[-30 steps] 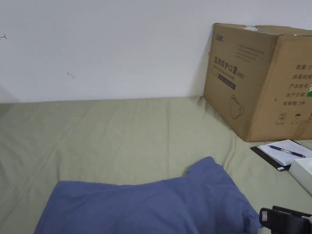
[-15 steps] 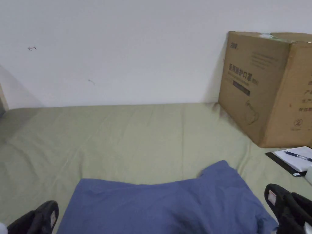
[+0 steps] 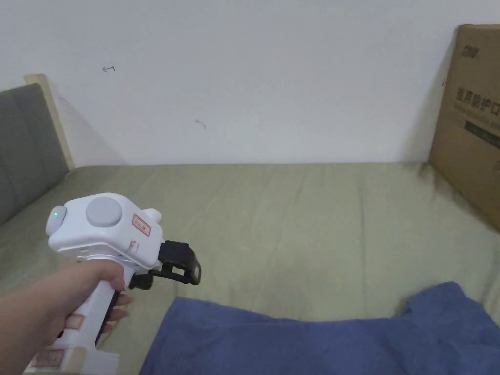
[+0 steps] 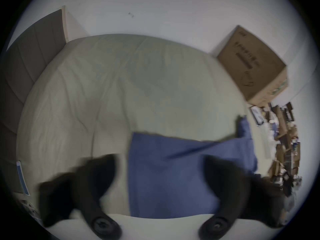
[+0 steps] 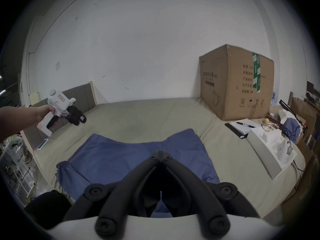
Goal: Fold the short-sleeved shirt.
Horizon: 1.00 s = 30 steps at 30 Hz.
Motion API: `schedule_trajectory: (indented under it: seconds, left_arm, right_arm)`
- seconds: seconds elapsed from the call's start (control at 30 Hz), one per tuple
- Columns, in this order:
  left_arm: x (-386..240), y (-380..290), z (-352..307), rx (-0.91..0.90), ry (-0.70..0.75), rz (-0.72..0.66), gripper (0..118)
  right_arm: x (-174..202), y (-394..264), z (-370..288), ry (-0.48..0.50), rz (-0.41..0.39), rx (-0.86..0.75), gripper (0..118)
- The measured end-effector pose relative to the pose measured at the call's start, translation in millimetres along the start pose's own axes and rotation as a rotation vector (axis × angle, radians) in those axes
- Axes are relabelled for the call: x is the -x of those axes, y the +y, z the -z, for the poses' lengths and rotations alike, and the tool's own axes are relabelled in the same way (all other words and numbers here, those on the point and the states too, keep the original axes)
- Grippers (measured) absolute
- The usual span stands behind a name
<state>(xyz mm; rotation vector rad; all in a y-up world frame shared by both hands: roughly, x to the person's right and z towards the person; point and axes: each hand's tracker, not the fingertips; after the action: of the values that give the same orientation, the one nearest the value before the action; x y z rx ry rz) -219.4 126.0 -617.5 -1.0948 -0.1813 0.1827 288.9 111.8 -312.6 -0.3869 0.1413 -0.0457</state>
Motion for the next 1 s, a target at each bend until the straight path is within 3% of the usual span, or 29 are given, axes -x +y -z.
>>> schedule_trajectory:
  seconds: [0.07, 0.2, 0.33, 0.43, 0.5, 0.57, 0.67, 0.77, 0.9, 1.0]
  left_arm:
    - [15, 10, 29, -0.053, 0.028, -0.03, 115]
    - [34, 17, 90, 0.087, 0.039, -0.085, 115]
    - [36, 9, 135, 0.144, 0.156, 0.026, 115]
    - [40, 1, 152, 0.162, 0.179, 0.142, 114]
    - [38, -1, 150, 0.15, 0.166, 0.14, 114]
    - [33, -2, 145, 0.143, 0.171, 0.14, 108]
    - [22, -7, 130, 0.084, 0.19, 0.167, 81]
    - [18, -13, 114, 0.071, 0.143, 0.198, 0]
    - [15, -16, 94, 0.066, 0.125, 0.2, 0]
    - [8, -16, 72, -0.061, 0.135, 0.222, 0]
  right_arm:
    - [-1, -4, 14, 0.008, -0.007, 0.033, 0]
    - [4, -4, 37, 0.033, -0.039, 0.09, 0]
    - [10, -1, 47, 0.1, -0.023, 0.094, 0]
    - [20, -2, 55, 0.08, -0.105, 0.083, 0]
    - [25, -5, 60, 0.079, -0.156, 0.096, 0]
    - [29, -9, 62, 0.08, -0.152, 0.106, 0]
    - [30, -8, 60, 0.104, -0.099, 0.117, 0]
    - [28, -5, 59, 0.097, -0.074, 0.104, 0]
    - [19, 11, 58, 0.095, -0.011, 0.082, 0]
    - [-2, 42, 58, 0.109, 0.018, 0.024, 0]
